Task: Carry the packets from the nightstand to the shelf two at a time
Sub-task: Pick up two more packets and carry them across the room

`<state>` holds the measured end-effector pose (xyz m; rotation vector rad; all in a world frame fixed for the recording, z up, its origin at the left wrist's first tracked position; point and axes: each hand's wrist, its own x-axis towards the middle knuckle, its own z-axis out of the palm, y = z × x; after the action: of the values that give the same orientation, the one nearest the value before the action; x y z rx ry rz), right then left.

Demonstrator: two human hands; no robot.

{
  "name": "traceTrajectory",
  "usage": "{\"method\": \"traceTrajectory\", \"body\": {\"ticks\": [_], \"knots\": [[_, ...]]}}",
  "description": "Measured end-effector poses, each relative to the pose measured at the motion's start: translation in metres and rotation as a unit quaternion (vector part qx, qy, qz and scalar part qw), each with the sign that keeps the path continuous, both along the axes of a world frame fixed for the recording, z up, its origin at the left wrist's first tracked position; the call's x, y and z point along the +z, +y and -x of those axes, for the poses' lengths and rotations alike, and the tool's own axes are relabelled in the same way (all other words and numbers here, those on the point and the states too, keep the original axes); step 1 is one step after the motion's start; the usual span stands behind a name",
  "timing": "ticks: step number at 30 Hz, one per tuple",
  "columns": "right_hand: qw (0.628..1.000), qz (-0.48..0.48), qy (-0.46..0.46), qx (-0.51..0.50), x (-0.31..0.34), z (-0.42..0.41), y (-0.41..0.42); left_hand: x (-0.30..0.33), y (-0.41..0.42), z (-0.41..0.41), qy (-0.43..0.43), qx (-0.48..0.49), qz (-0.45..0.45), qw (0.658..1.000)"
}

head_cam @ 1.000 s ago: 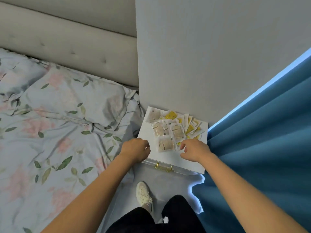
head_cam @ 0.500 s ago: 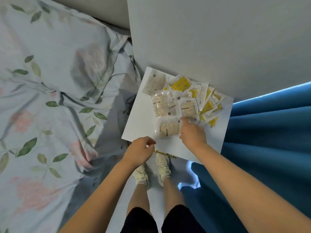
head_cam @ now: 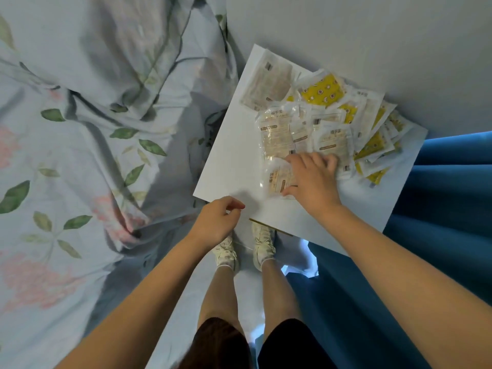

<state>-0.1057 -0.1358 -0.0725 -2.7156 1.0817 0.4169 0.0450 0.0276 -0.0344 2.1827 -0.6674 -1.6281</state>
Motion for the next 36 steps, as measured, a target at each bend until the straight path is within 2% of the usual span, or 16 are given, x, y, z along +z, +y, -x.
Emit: {"method": "traceTrajectory", "body": {"ticks": [4, 7, 8, 10, 12, 14, 16, 17, 19, 20, 21, 22, 26, 32, 34, 36], "knots": [[0.994, 0.022, -0.109, -0.017, 0.004, 0.006, -0.004, -0.001, 0.000, 0.000, 0.010, 0.086, 0.015, 0.996], [0.966, -0.122, -0.172, -0.148, 0.011, 0.008, -0.007, 0.002, -0.010, 0.006, 0.035, 0.143, 0.035, 0.988], [0.927, -0.214, -0.194, -0.239, 0.019, 0.005, -0.007, 0.006, -0.014, 0.008, 0.040, 0.152, 0.046, 0.987], [0.813, -0.369, -0.258, -0.369, 0.039, -0.002, -0.002, 0.012, -0.021, 0.013, 0.090, 0.176, 0.067, 0.978], [0.752, -0.450, -0.277, -0.394, 0.056, -0.008, 0.010, 0.016, -0.027, 0.016, 0.214, 0.240, 0.085, 0.943], [0.683, -0.547, -0.261, -0.408, 0.064, -0.009, 0.024, 0.016, -0.028, 0.019, 0.338, 0.312, 0.095, 0.883], [0.631, -0.590, -0.256, -0.434, 0.065, -0.010, 0.027, 0.014, -0.027, 0.020, 0.360, 0.359, 0.091, 0.856], [0.657, -0.563, -0.259, -0.429, 0.061, -0.008, 0.024, 0.011, -0.024, 0.018, 0.343, 0.380, 0.084, 0.855], [0.819, -0.408, -0.221, -0.339, 0.049, -0.004, 0.010, 0.004, -0.018, 0.014, 0.287, 0.403, 0.069, 0.866], [0.900, -0.310, -0.155, -0.263, 0.042, -0.003, 0.004, 0.001, -0.015, 0.011, 0.255, 0.406, 0.064, 0.875], [0.950, -0.233, -0.081, -0.190, 0.033, -0.001, 0.001, -0.003, -0.013, 0.009, 0.223, 0.405, 0.062, 0.885], [0.973, -0.182, -0.022, -0.138, 0.028, -0.001, 0.000, -0.005, -0.011, 0.007, 0.191, 0.401, 0.062, 0.894], [0.992, -0.110, 0.057, -0.004, 0.004, -0.003, 0.004, -0.009, -0.007, 0.005, 0.132, 0.404, 0.082, 0.901], [0.995, -0.099, -0.027, 0.008, -0.001, 0.003, 0.006, -0.010, -0.001, -0.002, 0.077, 0.353, 0.120, 0.925], [0.977, -0.164, -0.109, -0.078, 0.004, 0.005, 0.012, -0.008, 0.000, -0.007, 0.080, 0.369, 0.107, 0.920], [0.913, -0.276, -0.203, -0.223, 0.013, 0.004, 0.017, -0.005, -0.002, -0.011, 0.087, 0.379, 0.090, 0.917]]}}
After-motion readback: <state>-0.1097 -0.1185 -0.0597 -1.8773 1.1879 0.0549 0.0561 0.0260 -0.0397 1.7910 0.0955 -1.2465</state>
